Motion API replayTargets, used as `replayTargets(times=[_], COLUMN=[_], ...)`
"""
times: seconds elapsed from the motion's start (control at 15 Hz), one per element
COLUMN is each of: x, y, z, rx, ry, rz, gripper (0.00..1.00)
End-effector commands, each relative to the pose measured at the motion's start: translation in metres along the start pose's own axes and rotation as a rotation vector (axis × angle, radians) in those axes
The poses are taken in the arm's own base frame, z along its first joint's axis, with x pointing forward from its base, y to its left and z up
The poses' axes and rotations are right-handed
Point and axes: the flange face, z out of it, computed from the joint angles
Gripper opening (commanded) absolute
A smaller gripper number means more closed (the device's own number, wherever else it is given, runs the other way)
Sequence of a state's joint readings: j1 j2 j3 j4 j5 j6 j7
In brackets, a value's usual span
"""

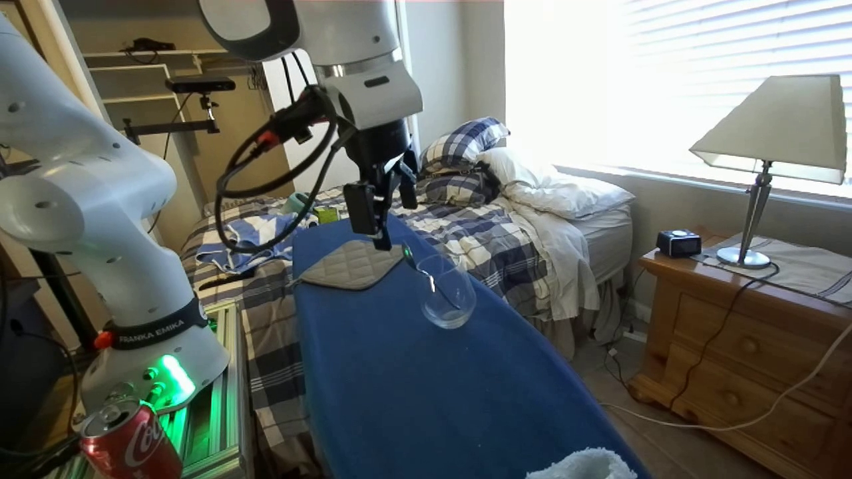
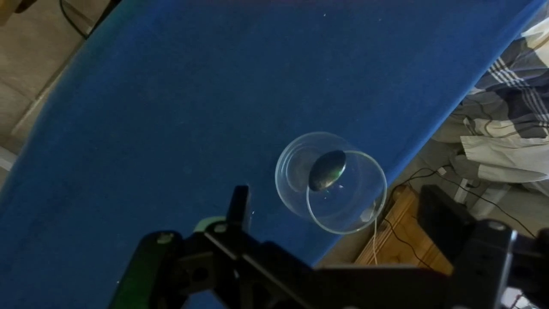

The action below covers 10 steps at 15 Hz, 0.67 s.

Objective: Remove the silver spoon from the glass cup.

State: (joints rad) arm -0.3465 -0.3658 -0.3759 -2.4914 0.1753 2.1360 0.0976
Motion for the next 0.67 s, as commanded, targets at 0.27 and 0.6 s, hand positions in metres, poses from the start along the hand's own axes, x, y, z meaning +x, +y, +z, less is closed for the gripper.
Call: replayTargets(times=[0.27,0.6], x=[0.025,0.039], y=[0.010,0.011], z=[0.007,0.019], rx=[0.010,0.055], ry=[0.018,-0.052], rz=[0.082,0.168], gripper=[1.00,1.00])
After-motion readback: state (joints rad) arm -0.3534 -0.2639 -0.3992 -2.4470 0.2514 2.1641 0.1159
